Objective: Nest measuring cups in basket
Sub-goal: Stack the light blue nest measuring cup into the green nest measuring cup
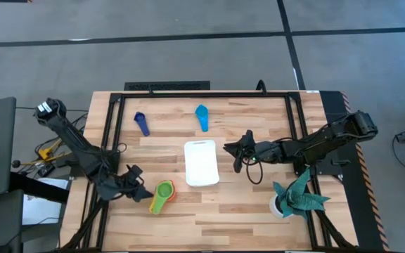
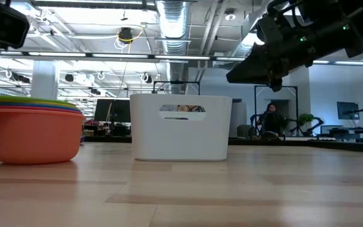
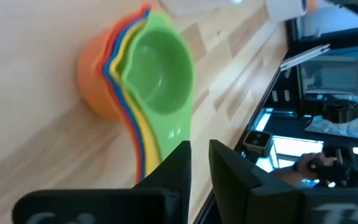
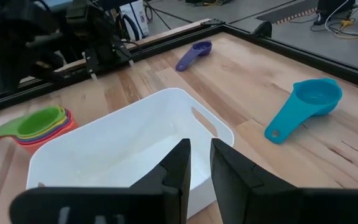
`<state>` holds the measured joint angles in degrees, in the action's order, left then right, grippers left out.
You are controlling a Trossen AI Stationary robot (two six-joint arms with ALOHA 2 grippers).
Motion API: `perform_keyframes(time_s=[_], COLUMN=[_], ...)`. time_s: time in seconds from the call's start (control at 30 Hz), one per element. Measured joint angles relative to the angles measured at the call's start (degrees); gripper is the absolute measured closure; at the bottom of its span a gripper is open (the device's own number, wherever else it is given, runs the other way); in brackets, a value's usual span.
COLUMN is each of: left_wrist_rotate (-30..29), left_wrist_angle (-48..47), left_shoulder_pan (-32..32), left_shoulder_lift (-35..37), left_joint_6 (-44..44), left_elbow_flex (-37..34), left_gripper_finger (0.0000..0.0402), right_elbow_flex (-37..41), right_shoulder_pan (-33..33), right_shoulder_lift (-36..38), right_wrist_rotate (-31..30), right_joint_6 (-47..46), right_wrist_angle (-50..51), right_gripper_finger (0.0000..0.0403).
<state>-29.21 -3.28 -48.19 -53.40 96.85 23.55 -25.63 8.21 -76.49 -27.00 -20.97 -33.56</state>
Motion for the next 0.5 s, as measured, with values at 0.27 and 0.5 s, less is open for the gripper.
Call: perform_keyframes(time_s=[0.27, 0.5], left_wrist_rotate=[-2.5, 4.8], left_wrist_angle=[-11.6, -15.2], left_shoulder_pan=[9.6, 32.0], left_shoulder_lift=[6.5, 8.6], left_joint_6=[-12.0, -35.2], left_elbow_flex=[0.0, 0.0], left_gripper_finger=[0.0380, 0.0386], right_elbow_flex=[0.0, 0.0], right_shoulder_pan=[-0.1, -0.5], right_shoulder_lift=[0.0, 0.0], right_wrist_rotate=[0.1, 5.9], right_joint_6=[1.4, 0.3], right_wrist_angle=[0.5, 0.9], right_gripper_finger=[0.0317, 0.0317])
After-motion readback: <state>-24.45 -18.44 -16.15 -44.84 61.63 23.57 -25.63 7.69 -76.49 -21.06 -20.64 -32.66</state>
